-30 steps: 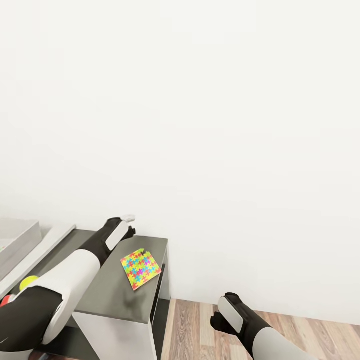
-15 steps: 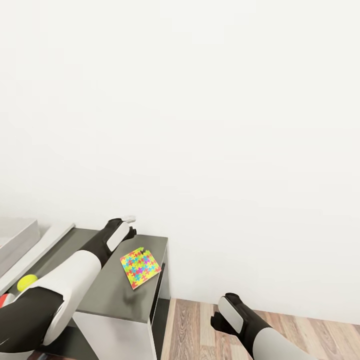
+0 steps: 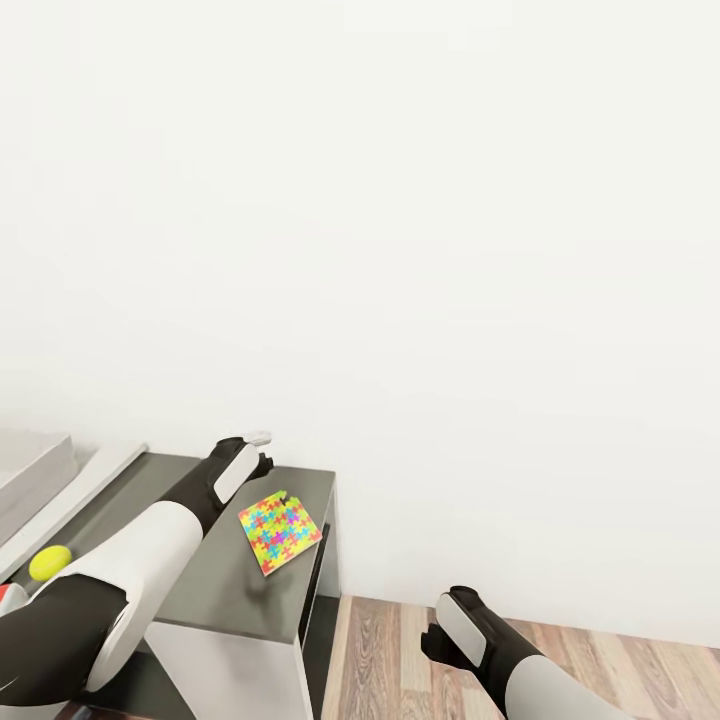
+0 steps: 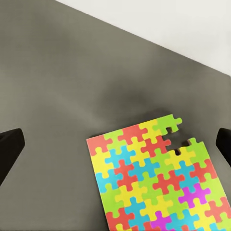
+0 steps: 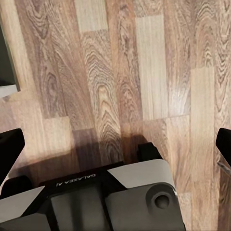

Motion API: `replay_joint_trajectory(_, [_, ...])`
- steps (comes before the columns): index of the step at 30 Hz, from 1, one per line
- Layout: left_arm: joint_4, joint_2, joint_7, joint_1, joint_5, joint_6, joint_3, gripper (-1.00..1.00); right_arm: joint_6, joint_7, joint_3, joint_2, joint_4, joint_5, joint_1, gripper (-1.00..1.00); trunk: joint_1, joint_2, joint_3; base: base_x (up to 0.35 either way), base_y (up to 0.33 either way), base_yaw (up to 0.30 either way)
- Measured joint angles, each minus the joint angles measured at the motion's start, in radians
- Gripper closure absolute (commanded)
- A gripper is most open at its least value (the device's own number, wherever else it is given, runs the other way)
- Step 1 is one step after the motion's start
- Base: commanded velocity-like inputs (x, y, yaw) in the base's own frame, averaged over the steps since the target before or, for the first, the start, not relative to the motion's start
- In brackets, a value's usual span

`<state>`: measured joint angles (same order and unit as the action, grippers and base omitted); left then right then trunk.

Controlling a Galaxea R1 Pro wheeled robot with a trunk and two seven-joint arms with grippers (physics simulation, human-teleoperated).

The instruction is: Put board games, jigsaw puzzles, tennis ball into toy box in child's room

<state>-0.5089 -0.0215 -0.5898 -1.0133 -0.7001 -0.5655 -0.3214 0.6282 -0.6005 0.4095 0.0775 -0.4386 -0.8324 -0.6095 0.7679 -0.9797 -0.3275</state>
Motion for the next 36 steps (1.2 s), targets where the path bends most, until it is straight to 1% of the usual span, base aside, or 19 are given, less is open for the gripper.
replay_joint_trajectory(36, [0.0,0.0,0.004,0.006,0.0,0.01,0.0,-1.0,0.0,0.0,0.0,0.0,0.0,0.0,0.0,-1.0,0.138,-0.252,-0.113,0.0,0.0,0.0])
